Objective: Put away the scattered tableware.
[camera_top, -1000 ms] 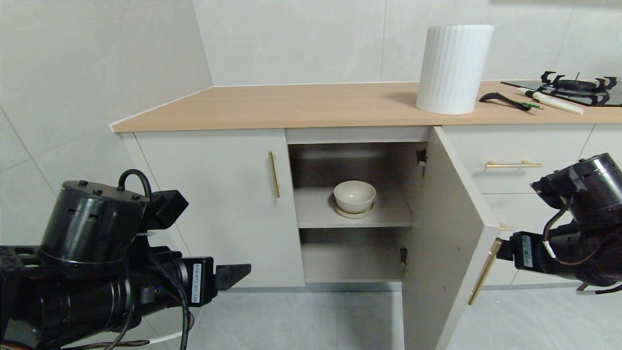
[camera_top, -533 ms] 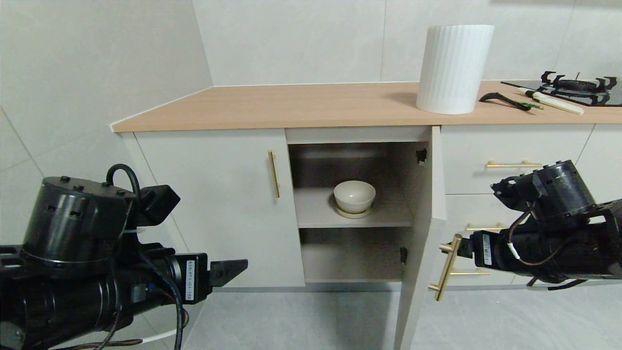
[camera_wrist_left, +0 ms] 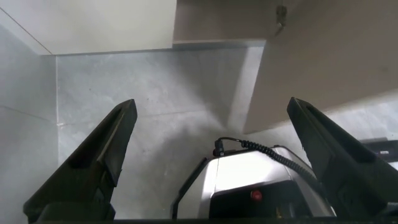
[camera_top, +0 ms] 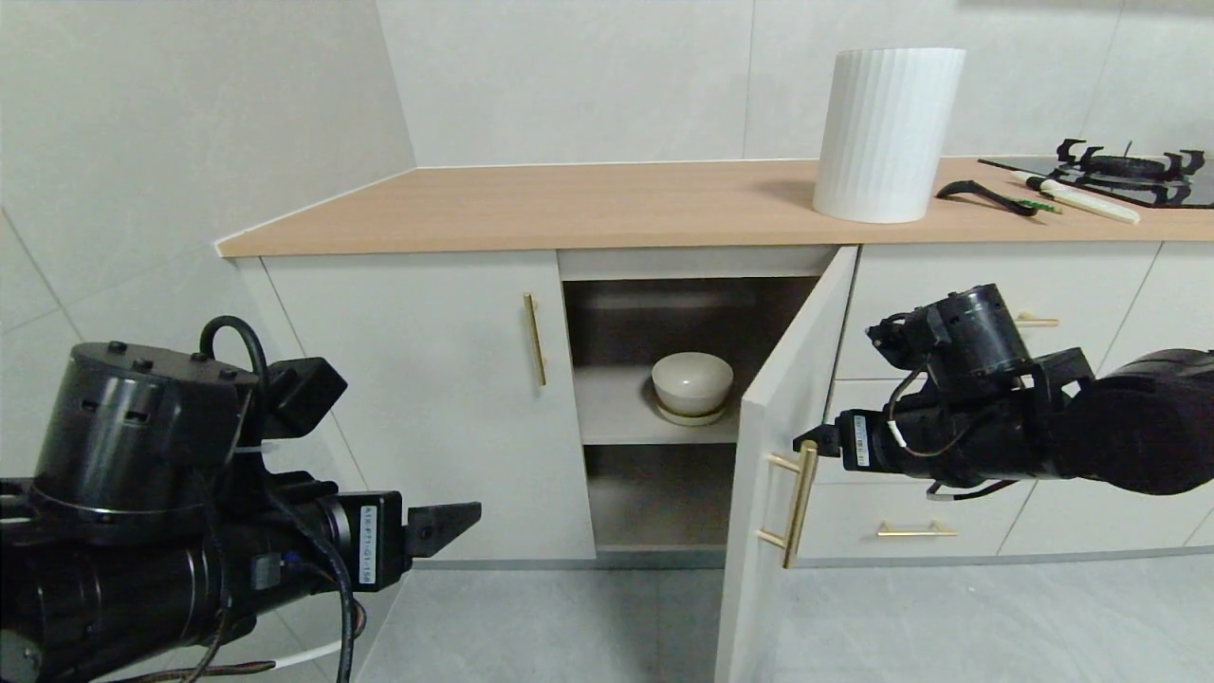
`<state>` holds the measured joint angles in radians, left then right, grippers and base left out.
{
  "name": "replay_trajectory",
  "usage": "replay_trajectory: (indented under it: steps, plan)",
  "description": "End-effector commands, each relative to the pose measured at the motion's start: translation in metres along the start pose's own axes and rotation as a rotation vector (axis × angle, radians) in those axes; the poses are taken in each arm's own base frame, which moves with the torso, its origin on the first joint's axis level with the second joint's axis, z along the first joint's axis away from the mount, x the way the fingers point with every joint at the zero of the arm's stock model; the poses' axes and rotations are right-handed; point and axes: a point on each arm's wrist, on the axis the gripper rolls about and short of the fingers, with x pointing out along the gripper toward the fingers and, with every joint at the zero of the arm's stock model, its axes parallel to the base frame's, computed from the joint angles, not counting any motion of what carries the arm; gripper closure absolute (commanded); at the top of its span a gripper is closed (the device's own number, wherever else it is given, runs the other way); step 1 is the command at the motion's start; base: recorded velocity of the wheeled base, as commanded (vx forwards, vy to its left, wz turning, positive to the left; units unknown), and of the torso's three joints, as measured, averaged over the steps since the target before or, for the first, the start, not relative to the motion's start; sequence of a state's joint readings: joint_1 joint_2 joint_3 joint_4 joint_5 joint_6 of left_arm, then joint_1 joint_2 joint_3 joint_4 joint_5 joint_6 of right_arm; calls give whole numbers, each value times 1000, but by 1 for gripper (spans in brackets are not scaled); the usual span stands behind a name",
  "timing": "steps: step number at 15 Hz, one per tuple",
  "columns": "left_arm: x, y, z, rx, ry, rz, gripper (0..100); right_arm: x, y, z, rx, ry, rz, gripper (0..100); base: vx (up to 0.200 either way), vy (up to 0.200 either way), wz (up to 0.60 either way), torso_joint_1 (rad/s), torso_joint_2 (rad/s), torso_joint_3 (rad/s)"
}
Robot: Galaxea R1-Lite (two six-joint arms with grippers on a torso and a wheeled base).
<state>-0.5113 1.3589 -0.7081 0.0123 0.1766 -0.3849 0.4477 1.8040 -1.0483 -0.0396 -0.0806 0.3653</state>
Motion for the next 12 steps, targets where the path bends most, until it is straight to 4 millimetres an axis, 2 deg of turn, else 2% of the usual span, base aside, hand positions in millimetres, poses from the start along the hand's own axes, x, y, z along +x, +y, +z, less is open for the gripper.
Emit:
replay_trajectory:
  steps: [1,5,7,12]
  plan:
    - [1,0,1,2,-11,24,0,17,1,1,-12,20,-9,0,0,0,0,0,0,0]
    - [6,0,-1,32,3,49,0,47,2,0,-5,27,26,0,0,0,0,0,0,0]
    - [9,0,-2,35,12,63,0,55,3,1,1,-4,36,0,0,0,0,0,0,0]
    - [9,0,-2,35,11,64,0,60,3,0,13,-22,39,0,0,0,0,0,0,0]
